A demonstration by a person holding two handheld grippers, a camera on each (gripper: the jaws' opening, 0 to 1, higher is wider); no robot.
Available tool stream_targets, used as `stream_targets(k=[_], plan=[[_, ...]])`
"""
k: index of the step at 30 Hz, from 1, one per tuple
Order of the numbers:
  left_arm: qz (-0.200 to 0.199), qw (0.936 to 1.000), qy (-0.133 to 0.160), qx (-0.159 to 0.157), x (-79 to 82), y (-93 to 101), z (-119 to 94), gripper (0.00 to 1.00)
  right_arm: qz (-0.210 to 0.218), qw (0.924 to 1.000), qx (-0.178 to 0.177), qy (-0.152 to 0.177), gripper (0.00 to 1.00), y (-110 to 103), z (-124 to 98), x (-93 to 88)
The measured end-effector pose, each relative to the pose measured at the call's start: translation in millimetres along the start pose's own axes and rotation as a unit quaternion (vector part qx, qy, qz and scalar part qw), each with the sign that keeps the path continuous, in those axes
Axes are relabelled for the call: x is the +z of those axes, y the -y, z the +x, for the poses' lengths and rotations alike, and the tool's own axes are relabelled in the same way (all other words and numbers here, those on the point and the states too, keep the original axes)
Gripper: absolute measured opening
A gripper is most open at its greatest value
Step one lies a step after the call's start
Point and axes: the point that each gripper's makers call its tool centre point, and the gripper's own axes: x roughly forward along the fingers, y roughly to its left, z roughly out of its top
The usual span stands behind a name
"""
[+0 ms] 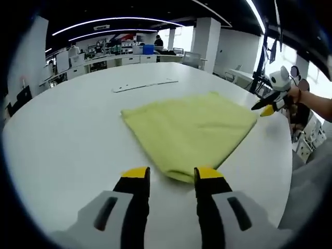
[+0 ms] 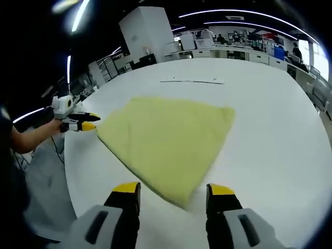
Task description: Fold the garment on the visible template until the final outline fits inside the template.
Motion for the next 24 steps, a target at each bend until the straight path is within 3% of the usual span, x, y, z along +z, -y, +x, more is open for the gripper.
stream_targets(k=[9,16,21,24], plan=[[-0.022,0.9997,-0.009,0.000,-15.5,5.2,-1.8,0.16,0.009,0.9998,-0.013,0.011,0.28,2.9,-2.2,-9.1],[-0.039,0.9992,-0.004,-0.011,-16.2,10.8,-0.4,0.10,0.013,0.9996,-0.013,0.023,0.15,3.2,-0.9,-12.0],[-0.034,0.9992,-0.007,-0.017,-16.4,15.6,2.4,0.01,0.011,0.9995,-0.018,0.025,0.07,6.2,0.2,-13.4],[-0.029,0.9993,-0.011,-0.018,-17.3,16.0,2.1,0.00,0.012,0.9994,-0.018,0.027,0.00,6.8,0.5,-13.1]])
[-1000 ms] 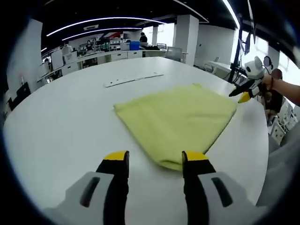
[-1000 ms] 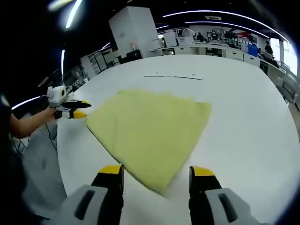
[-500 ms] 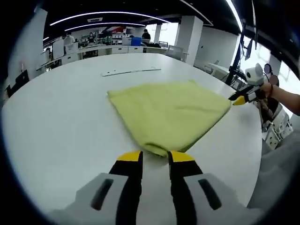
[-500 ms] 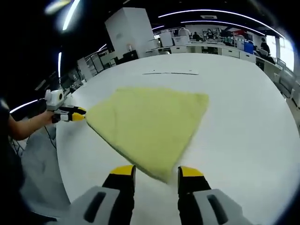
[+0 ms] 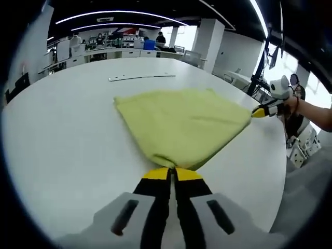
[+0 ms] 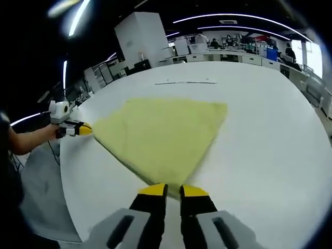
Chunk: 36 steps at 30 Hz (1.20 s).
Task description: Fold the garment on the visible template until the final outline fits inside the template.
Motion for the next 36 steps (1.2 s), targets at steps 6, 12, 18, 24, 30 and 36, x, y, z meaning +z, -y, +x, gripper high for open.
stream_targets(k=[6,12,18,24,30,36], plan=[[0.013,0.9999,0.001,0.003,1.5,-3.5,-3.0,0.00,-0.001,1.0000,0.003,0.001,0.00,0.8,-0.5,1.9],[0.021,0.9997,0.000,0.014,4.5,-17.1,-12.3,0.00,0.003,1.0000,-0.001,0.002,0.00,4.4,-3.0,2.5],[0.003,1.0000,0.003,0.001,2.7,-11.1,-13.0,0.00,0.003,1.0000,-0.002,-0.001,0.00,3.7,-2.7,1.4],[-0.028,0.9993,0.012,-0.019,2.8,1.6,-6.1,0.04,0.006,1.0000,0.000,-0.003,0.00,2.7,-3.1,1.8],[-0.054,0.9983,0.014,-0.016,2.1,-4.3,-2.8,0.06,0.006,1.0000,0.004,-0.006,0.00,2.1,-3.4,1.6],[-0.078,0.9961,0.027,-0.029,4.3,-0.9,-4.9,0.06,0.006,0.9999,0.004,-0.011,0.00,2.4,-2.2,-0.7]])
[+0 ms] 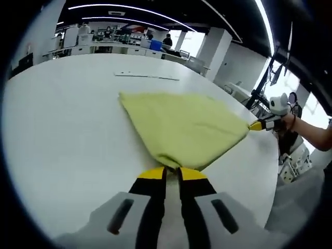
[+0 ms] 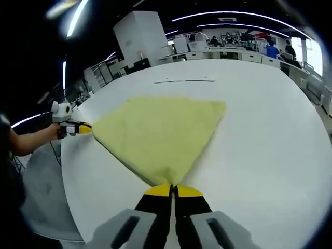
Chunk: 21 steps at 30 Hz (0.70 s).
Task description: Fold the garment on the visible template until the final outline fits inside the template.
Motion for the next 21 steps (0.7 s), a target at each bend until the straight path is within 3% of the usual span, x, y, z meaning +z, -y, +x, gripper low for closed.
stream_targets(k=[5,9,21], plan=[[-0.014,0.9997,0.016,-0.008,4.6,-1.0,-1.3,0.05,-0.001,1.0000,-0.001,-0.004,0.00,0.2,0.9,-0.8],[-0.008,0.9999,0.012,-0.004,5.7,-3.6,3.6,0.00,-0.001,1.0000,-0.002,-0.006,0.00,-0.2,1.6,-1.6],[0.067,0.9971,-0.028,0.020,0.8,-17.5,-8.3,0.00,-0.003,1.0000,-0.006,-0.006,0.00,2.3,-0.6,-1.3]])
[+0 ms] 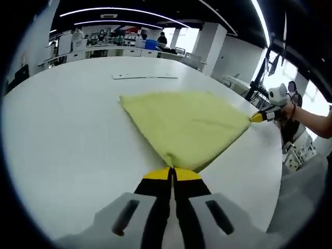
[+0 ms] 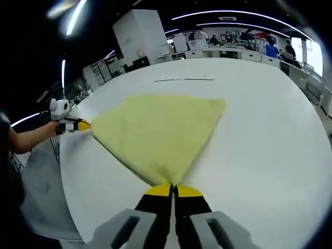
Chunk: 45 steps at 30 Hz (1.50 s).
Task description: Fold the garment on the visible template until the final outline fits inside the template.
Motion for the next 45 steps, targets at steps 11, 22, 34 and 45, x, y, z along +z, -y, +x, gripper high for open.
stream_targets(k=[11,22,34,45], plan=[[0.150,0.9872,-0.055,0.003,1.4,5.6,-5.9,0.00,0.002,1.0000,-0.007,0.006,0.00,0.7,-4.7,3.1],[0.145,0.9869,-0.071,0.001,-15.3,12.7,-11.1,0.00,-0.009,0.9999,-0.005,-0.006,0.00,-4.7,-9.5,-7.4],[0.068,0.9968,-0.039,0.016,-11.9,14.0,-16.8,0.07,-0.034,0.9990,-0.029,-0.001,0.15,-6.1,-16.1,-3.5],[-0.020,0.9992,0.020,0.030,14.2,27.9,-47.6,0.68,-0.055,0.9976,-0.033,0.025,0.73,-38.3,-45.3,21.9]])
